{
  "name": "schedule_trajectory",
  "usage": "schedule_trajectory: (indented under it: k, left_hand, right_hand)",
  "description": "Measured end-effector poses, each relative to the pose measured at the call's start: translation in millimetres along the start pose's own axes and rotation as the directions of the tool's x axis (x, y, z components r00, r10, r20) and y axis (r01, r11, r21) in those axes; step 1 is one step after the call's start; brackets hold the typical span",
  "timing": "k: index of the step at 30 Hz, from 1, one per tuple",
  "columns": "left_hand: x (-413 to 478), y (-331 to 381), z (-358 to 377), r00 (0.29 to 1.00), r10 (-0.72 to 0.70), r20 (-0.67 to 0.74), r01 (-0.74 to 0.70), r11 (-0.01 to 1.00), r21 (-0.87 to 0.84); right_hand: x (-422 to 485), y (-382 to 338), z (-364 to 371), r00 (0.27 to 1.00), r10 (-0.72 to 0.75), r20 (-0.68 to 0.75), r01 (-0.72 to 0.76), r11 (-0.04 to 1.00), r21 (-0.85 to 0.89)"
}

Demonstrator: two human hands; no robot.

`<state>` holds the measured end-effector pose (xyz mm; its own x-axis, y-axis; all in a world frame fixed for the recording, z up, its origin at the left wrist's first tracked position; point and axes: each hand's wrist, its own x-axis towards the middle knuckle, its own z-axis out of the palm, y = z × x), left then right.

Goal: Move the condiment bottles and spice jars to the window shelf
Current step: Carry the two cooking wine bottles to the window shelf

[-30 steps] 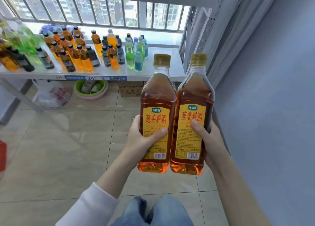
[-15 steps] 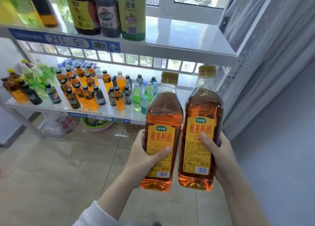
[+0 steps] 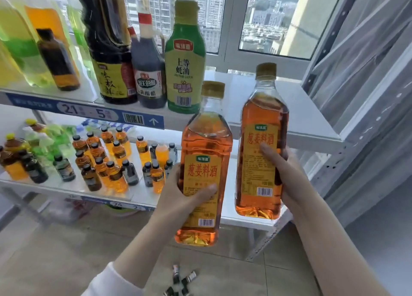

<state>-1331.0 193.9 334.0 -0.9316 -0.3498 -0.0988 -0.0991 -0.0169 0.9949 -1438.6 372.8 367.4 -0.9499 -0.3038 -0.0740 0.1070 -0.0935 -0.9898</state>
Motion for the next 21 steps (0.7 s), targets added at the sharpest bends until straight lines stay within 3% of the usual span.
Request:
schedule_trajectory:
  k: [10, 21]
  left_hand:
    - [94.5, 36.3, 11.6, 1.000, 0.029, -0.008, -0.030, 0.998, -0.053]
    - [161.9, 57.0, 39.5, 0.978, 0.042, -0.203, -0.061, 0.994, -0.086]
  right_hand:
    - [131.1, -35.9, 7.3, 0.996, -0.020, 0.089, 0.022, 1.000, -0.020]
    - [254.5, -70.9, 16.8, 0.980, -0.053, 0.191, 0.050, 0.999, 0.017]
